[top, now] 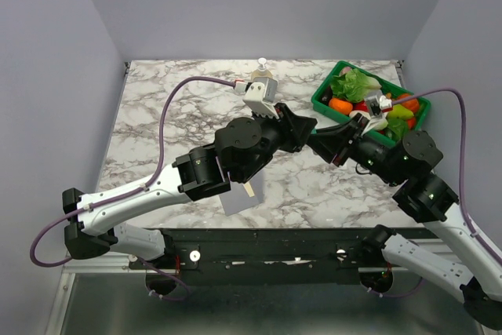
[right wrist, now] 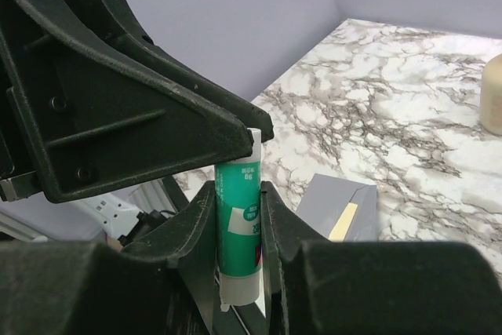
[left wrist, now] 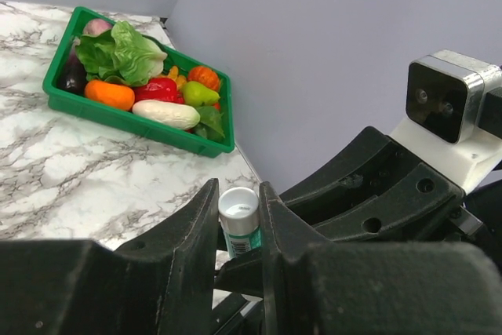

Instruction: Place the letter into the envelope and seal it

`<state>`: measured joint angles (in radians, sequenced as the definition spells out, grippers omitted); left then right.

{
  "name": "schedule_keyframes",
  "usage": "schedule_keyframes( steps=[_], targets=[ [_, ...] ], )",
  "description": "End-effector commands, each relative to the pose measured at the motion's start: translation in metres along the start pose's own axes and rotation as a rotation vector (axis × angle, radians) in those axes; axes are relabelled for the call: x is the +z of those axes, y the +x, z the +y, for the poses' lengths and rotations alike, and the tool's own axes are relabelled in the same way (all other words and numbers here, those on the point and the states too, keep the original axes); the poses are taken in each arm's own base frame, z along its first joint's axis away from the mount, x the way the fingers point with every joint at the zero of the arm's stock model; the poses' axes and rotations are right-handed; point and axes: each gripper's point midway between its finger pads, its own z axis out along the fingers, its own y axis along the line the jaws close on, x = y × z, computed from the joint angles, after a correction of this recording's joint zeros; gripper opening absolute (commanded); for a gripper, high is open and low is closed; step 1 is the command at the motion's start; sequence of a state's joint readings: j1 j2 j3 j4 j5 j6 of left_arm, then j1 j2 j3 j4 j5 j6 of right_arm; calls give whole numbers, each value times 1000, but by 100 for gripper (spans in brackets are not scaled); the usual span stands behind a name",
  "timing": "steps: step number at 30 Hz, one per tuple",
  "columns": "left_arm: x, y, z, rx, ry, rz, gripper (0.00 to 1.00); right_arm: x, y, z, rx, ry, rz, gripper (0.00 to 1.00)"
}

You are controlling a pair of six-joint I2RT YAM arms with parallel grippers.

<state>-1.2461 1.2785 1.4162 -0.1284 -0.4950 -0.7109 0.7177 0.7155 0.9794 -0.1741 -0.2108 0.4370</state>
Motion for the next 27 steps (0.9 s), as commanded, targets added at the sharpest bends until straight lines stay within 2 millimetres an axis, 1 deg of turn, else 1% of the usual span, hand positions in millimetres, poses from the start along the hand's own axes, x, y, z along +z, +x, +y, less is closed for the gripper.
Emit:
schedule_keyframes(
  steps=[1, 2, 4, 5, 6, 9, 11, 15, 16, 17, 18, 19, 20, 21, 22, 23, 24, 25, 26, 27],
  targets=[
    [-6, 0, -11, 55, 80, 30, 0, 2, 4, 2, -18, -19, 31, 1],
    [-8, 3, -16, 72, 117, 48, 0, 3, 4, 3, -21, -23, 41, 1],
    [-9, 6, -22, 132, 172, 63, 0, 5, 12, 3, -32, -30, 86, 1],
    [-11, 13, -29, 158, 216, 95, 0, 5, 10, 5, -38, -37, 90, 1],
    [-11, 13, -32, 177, 236, 105, 0, 5, 13, 4, -45, -38, 109, 1],
    [-13, 24, -35, 247, 279, 151, 0, 7, 18, 6, -55, -53, 154, 1],
    [-13, 28, -32, 281, 278, 170, 0, 8, 22, 7, -54, -62, 175, 1],
    [-18, 27, -32, 307, 291, 178, 0, 8, 22, 6, -55, -59, 177, 1],
    [-20, 30, -33, 311, 308, 188, 0, 7, 21, 7, -56, -62, 175, 1],
    [-26, 26, -37, 315, 339, 178, 0, 6, 20, 8, -58, -66, 172, 1],
    [-31, 26, -40, 316, 371, 177, 0, 5, 21, 9, -73, -72, 173, 1],
    [-36, 34, -45, 314, 442, 187, 0, 3, 19, 13, -83, -95, 175, 1],
    [-49, 27, -52, 304, 504, 169, 0, 2, 19, 16, -91, -112, 180, 1],
    [-53, 27, -53, 295, 536, 169, 0, -1, 20, 19, -99, -132, 189, 1],
    [-58, 33, -53, 291, 581, 173, 0, -5, 20, 30, -118, -191, 199, 1],
    [-71, 31, -59, 285, 650, 181, 0, -7, 21, 35, -126, -220, 207, 1],
    [-74, 30, -57, 280, 674, 185, 0, -9, 22, 40, -131, -251, 213, 1],
    [-79, 33, -57, 267, 706, 189, 0, -15, 22, 49, -142, -304, 219, 1],
    [-93, 34, -62, 263, 777, 206, 0, -17, 23, 52, -142, -326, 226, 1],
    [-98, 33, -64, 258, 811, 208, 0, -19, 22, 55, -146, -343, 224, 1]
  ],
)
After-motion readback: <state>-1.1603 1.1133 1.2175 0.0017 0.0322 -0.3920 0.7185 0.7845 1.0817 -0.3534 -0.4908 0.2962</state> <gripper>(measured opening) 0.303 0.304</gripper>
